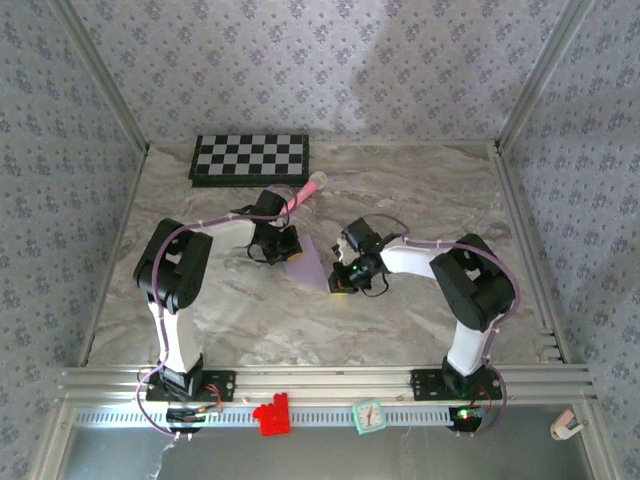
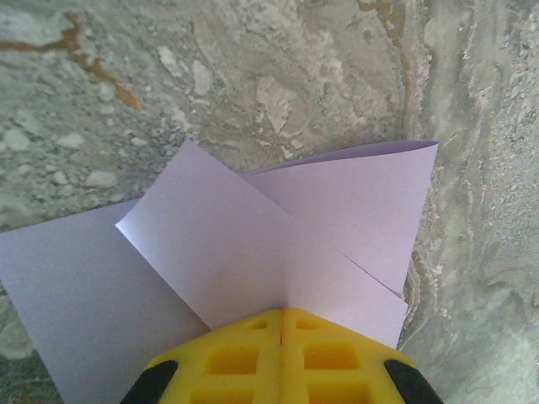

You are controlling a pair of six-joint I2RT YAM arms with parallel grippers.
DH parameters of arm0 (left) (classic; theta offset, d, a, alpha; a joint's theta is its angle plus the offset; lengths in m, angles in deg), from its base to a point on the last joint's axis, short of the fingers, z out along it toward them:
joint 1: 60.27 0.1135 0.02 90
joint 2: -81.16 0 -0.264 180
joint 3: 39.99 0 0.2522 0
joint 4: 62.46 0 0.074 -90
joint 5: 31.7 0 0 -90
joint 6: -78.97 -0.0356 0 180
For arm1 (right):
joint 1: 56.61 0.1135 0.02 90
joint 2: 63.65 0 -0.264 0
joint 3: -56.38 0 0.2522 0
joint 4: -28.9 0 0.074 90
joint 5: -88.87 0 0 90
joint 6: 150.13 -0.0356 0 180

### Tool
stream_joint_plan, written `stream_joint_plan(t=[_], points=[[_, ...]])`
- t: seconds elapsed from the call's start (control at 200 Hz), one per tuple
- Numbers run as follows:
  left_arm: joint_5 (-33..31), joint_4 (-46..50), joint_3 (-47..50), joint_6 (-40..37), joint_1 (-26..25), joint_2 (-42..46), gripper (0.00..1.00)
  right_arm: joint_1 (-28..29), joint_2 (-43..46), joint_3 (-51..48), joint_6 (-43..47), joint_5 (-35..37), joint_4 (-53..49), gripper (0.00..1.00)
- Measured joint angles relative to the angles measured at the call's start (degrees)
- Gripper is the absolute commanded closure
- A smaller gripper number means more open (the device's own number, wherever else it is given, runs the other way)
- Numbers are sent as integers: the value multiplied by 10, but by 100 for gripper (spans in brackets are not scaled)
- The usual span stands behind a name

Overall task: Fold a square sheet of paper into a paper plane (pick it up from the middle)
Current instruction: Fourth fold the wing at the center of the table.

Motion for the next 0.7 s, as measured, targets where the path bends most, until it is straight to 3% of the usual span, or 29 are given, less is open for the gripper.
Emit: stream_joint_plan(t=[0.155,0.345,0.505,0.7], points=[[3,3,-2,-2,0,0,97,2,30,-30,2,3,-16,94],[6,8,-6,-2,0,2,87,0,84,-44,-8,23,-20,84],[3,24,-17,2,2,37,67,-14,104,-30,-31,33,37,75],[0,9,-7,26,39,146,44,-34,49,16,-50,30,98,64]])
